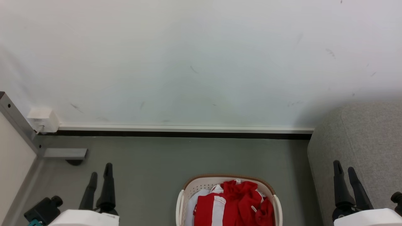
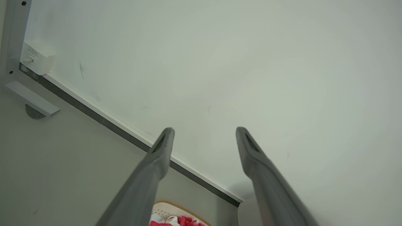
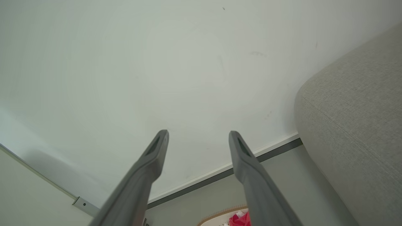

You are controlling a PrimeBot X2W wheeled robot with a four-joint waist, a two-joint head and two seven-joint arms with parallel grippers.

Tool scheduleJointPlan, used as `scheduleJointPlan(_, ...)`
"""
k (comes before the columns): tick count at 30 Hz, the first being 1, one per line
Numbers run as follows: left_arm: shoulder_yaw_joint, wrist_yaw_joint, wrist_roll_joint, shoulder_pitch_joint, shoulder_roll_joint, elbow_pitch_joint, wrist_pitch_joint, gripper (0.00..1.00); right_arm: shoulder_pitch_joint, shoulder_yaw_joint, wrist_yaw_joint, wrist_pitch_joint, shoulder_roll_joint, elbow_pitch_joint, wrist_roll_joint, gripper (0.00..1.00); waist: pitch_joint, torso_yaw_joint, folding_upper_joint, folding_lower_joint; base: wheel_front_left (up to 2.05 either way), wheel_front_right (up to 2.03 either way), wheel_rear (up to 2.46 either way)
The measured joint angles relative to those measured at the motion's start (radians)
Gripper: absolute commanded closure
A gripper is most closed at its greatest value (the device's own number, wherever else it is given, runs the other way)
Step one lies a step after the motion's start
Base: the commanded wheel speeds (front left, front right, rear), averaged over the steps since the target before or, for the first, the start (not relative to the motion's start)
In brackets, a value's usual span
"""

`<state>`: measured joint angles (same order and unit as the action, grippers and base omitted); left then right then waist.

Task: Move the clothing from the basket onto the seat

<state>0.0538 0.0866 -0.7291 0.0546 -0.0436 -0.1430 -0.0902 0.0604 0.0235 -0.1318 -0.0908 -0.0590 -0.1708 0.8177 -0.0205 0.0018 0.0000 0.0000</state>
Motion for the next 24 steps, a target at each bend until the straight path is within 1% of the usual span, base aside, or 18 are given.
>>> scheduleJointPlan(12,-0.016,-0.014,0.150,-0.005,-0.005,0.002,-0.036,0.00,-0.001,0.007,0.000,-0.034,0.006,-0.013,-0.142,0.00,-0.001,-0.003,0.0000,0.0000,0.00,0.00,0.00)
scheduleJointPlan(24,-0.023,-0.018,0.261,-0.007,-0.006,0.008,-0.063,0.00,-0.001,0.025,0.000,-0.064,0.009,-0.026,-0.240,0.00,-0.003,-0.006,0.0000,0.0000,0.00,0.00,0.00)
